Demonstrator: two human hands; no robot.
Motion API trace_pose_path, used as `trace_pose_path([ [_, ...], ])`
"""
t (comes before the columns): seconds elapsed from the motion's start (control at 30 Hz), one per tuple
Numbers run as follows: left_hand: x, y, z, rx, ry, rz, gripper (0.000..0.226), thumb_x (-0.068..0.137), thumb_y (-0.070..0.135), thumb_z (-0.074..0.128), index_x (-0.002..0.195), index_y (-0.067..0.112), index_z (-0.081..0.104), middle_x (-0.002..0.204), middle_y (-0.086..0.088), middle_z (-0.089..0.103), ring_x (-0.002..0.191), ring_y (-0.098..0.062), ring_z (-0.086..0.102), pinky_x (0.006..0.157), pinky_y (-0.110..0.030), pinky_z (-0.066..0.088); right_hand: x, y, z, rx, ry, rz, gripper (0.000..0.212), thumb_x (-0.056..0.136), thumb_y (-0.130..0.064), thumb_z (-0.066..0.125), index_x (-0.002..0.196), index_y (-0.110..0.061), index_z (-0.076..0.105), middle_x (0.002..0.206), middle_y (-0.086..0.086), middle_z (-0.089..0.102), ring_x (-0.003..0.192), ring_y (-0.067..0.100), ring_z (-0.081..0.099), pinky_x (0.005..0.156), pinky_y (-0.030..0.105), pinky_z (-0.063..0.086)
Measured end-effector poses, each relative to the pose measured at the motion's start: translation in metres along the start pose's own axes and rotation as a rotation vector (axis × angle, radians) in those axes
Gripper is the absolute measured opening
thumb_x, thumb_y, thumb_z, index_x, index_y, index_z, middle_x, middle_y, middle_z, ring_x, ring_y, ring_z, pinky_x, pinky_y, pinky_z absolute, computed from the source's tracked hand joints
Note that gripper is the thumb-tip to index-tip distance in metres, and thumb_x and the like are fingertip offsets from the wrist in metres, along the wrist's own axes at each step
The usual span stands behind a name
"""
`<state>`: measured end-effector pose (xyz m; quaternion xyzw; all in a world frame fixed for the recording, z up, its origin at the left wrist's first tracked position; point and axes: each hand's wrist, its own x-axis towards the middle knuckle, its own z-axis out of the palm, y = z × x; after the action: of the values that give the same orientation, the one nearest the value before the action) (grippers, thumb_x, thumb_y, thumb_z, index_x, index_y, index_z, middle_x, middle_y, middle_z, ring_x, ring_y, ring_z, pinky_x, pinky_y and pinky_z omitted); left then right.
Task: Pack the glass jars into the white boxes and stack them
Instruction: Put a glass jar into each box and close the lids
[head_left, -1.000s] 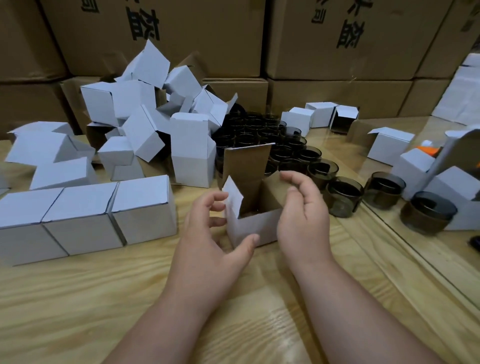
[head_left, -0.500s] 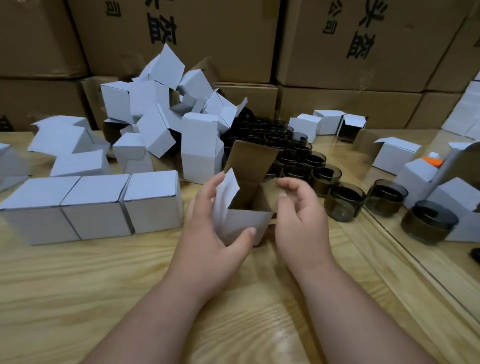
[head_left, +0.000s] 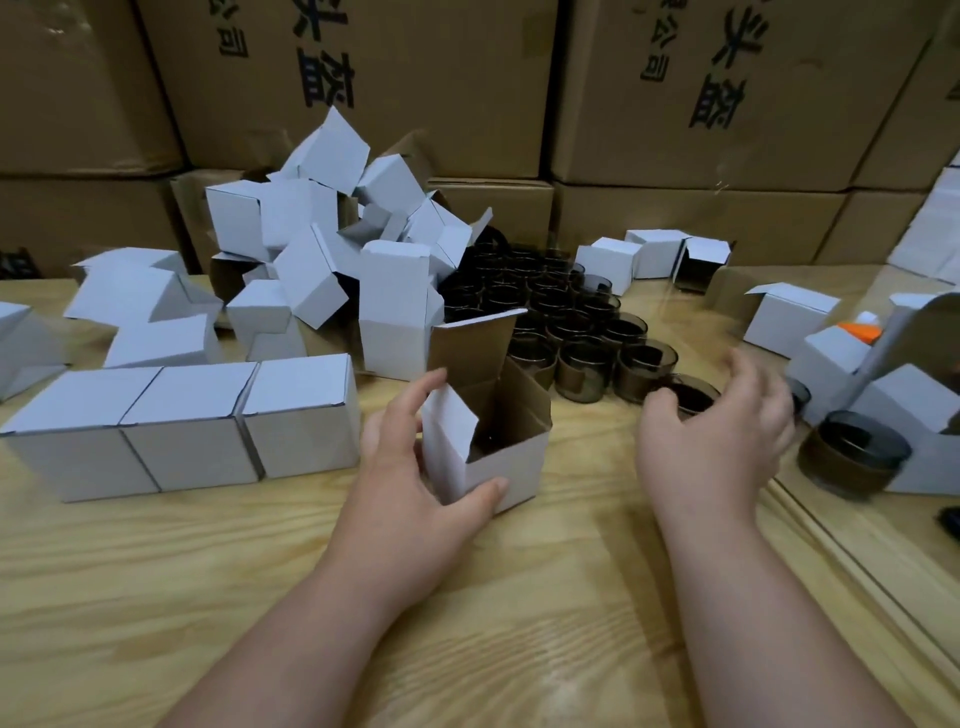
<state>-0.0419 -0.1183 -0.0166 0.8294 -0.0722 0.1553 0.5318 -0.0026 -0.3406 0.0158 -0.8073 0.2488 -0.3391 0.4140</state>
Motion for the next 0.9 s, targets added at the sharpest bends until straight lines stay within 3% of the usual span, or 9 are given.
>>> trace_pose_path([
  [0.1,-0.001,0.0,-0.001,-0.054,-0.002,-0.021,0.101,0.068,0.044,0.091,0.13,0.083,0.022,0.131,0.021,0.035,0.11,-0.001,0.059,0.088,-0.017,0.047,-0.001,0.007,0.007,-0.066,-0.118,0.078,0.064,0.09,-0.029,0.063,0.15,-0.025,0.042,0.167,0.007,0.015,0.154,0.028,0.011,0.124,0.048,0.018],
  [0.23,0.0,0.001,-0.001,-0.101,0.0,-0.041,0.096,0.066,0.047,0.09,0.13,0.081,0.027,0.129,0.024,0.036,0.112,-0.004,0.061,0.084,-0.008,0.043,0.003,0.02,0.01,-0.075,-0.213,0.153,0.04,0.086,-0.033,0.065,0.124,-0.031,0.051,0.154,0.006,0.033,0.142,0.031,0.033,0.118,0.047,0.033],
  [0.37,0.0,0.0,0.0,-0.108,0.021,-0.044,0.096,0.066,0.044,0.091,0.127,0.08,0.025,0.131,0.018,0.04,0.111,-0.005,0.063,0.086,-0.012,0.046,0.002,0.018,0.013,-0.081,-0.178,0.11,0.034,0.08,-0.04,0.076,0.092,-0.027,0.046,0.115,-0.002,0.054,0.103,0.027,0.057,0.091,0.047,0.051],
  [0.47,0.0,-0.001,0.0,-0.097,0.035,-0.041,0.097,0.068,0.041,0.092,0.12,0.081,0.02,0.13,0.029,0.039,0.105,0.014,0.058,0.074,-0.001,0.046,-0.005,0.011,0.013,0.031,-0.116,0.067,0.038,0.081,-0.047,0.077,0.083,-0.028,0.045,0.102,-0.002,0.059,0.087,0.02,0.057,0.068,0.035,0.047],
  [0.6,0.0,-0.003,0.002,-0.059,0.023,-0.012,0.095,0.069,0.038,0.092,0.117,0.079,0.021,0.129,0.037,0.04,0.106,0.016,0.056,0.075,-0.004,0.048,-0.022,-0.013,0.003,0.399,-0.081,-0.143,0.028,0.083,-0.052,0.074,0.086,-0.034,0.053,0.087,-0.015,0.061,0.075,-0.007,0.057,0.06,0.01,0.041],
  [0.67,0.0,-0.004,0.003,-0.045,0.03,0.011,0.095,0.07,0.036,0.093,0.117,0.078,0.021,0.129,0.034,0.045,0.108,0.016,0.057,0.078,-0.006,0.05,-0.034,-0.026,-0.003,0.561,-0.106,-0.298,0.023,0.082,-0.051,0.072,0.083,-0.035,0.057,0.083,-0.018,0.063,0.07,-0.006,0.059,0.061,0.007,0.043],
  [0.77,0.0,-0.005,0.004,-0.048,-0.012,0.019,0.094,0.071,0.03,0.093,0.118,0.074,0.024,0.127,0.029,0.053,0.11,0.005,0.063,0.086,-0.018,0.055,-0.058,-0.039,-0.006,0.721,-0.224,-0.538,0.019,0.085,-0.041,0.073,0.084,-0.027,0.06,0.107,0.003,0.068,0.092,-0.001,0.066,0.075,0.011,0.05],
  [0.83,0.0,-0.005,0.004,-0.04,-0.042,0.022,0.078,0.077,0.031,0.084,0.127,0.059,0.031,0.113,0.023,0.062,0.104,-0.002,0.067,0.08,-0.013,0.054,-0.073,-0.043,-0.005,0.782,-0.346,-0.678,0.027,0.088,-0.042,0.074,0.086,-0.017,0.063,0.12,0.002,0.065,0.108,0.006,0.067,0.081,0.018,0.054],
  [0.9,0.002,0.0,0.0,0.113,-0.132,0.042,0.052,0.081,0.04,0.064,0.125,0.014,0.051,0.087,0.011,0.062,0.092,0.0,0.067,0.068,0.0,0.041,-0.084,-0.045,-0.003,0.767,-0.424,-0.765,0.042,0.09,-0.047,0.07,0.084,-0.006,0.064,0.123,-0.001,0.064,0.111,0.01,0.067,0.083,0.023,0.055],
])
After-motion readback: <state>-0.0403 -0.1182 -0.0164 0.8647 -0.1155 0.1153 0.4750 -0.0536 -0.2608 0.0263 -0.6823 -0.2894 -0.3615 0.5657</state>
